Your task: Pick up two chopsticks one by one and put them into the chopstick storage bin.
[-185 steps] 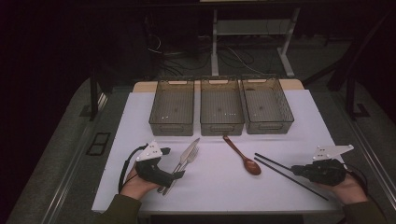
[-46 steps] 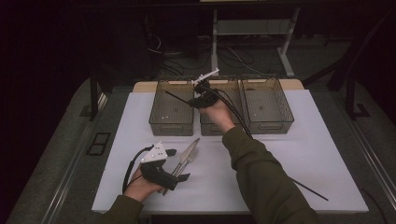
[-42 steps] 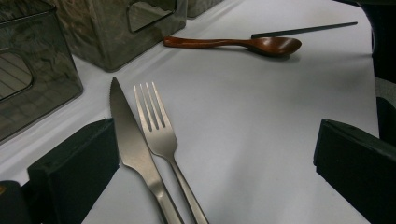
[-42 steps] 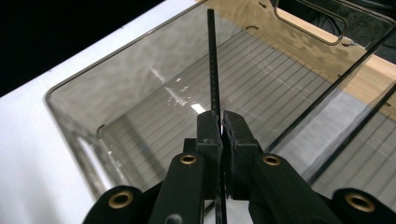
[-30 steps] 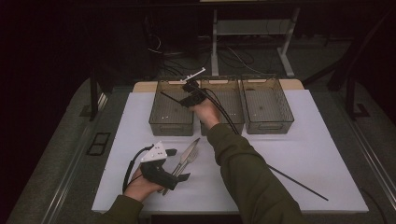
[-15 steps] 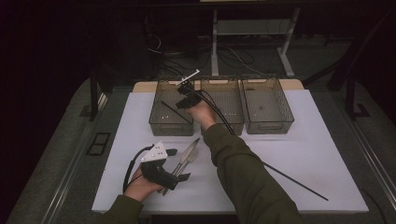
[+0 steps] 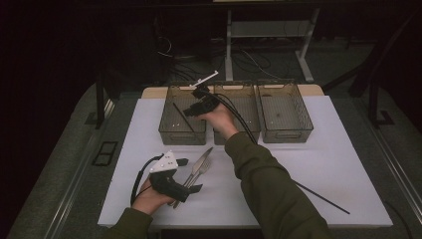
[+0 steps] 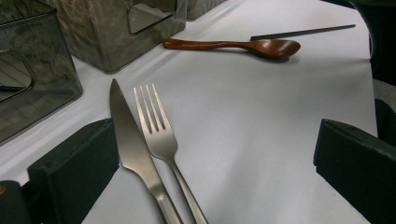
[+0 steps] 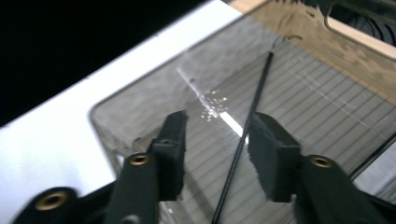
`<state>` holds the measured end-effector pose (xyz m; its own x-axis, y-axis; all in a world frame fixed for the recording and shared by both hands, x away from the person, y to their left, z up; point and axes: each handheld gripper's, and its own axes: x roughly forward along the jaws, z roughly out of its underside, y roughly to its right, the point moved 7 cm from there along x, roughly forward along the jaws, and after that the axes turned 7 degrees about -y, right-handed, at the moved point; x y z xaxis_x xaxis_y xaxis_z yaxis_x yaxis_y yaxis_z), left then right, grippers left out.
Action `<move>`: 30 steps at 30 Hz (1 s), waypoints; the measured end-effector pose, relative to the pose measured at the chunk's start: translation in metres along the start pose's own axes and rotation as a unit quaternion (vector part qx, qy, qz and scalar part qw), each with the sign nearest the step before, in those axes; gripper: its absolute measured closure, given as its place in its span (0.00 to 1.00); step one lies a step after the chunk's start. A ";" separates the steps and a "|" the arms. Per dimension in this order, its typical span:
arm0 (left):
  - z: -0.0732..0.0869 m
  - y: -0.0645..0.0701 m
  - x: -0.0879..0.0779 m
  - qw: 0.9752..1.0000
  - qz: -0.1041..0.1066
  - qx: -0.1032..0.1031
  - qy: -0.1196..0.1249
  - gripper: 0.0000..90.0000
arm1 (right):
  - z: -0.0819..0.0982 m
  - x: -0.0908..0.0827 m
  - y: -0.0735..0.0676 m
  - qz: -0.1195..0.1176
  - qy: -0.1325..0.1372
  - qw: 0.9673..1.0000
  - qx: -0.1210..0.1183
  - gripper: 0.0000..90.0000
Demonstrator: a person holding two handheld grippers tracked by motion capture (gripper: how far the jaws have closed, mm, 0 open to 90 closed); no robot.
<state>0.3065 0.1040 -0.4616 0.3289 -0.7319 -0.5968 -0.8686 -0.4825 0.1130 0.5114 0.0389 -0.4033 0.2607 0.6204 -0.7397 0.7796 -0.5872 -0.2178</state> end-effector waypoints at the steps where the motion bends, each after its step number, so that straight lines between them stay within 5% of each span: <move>1: 0.000 0.000 0.000 1.000 0.000 -0.001 0.000 0.00 | 0.000 -0.003 -0.001 -0.003 0.005 1.000 -0.002 0.54; 8: 0.000 -0.001 0.001 1.000 -0.002 -0.004 -0.001 0.00 | 0.017 -0.035 -0.002 -0.010 0.038 0.999 -0.034 0.41; 14: 0.001 -0.001 0.001 1.000 -0.003 -0.008 -0.003 0.00 | 0.038 -0.061 0.003 -0.016 0.059 0.997 -0.057 0.40; 30: 0.002 -0.001 0.003 1.000 -0.003 -0.010 -0.009 0.00 | 0.098 -0.112 0.009 -0.026 0.057 0.995 -0.073 0.29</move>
<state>0.3071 0.1035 -0.4653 0.3269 -0.7200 -0.6121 -0.8588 -0.4967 0.1257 0.4338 -0.0873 -0.3844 0.2741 0.7083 -0.6505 0.8664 -0.4754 -0.1525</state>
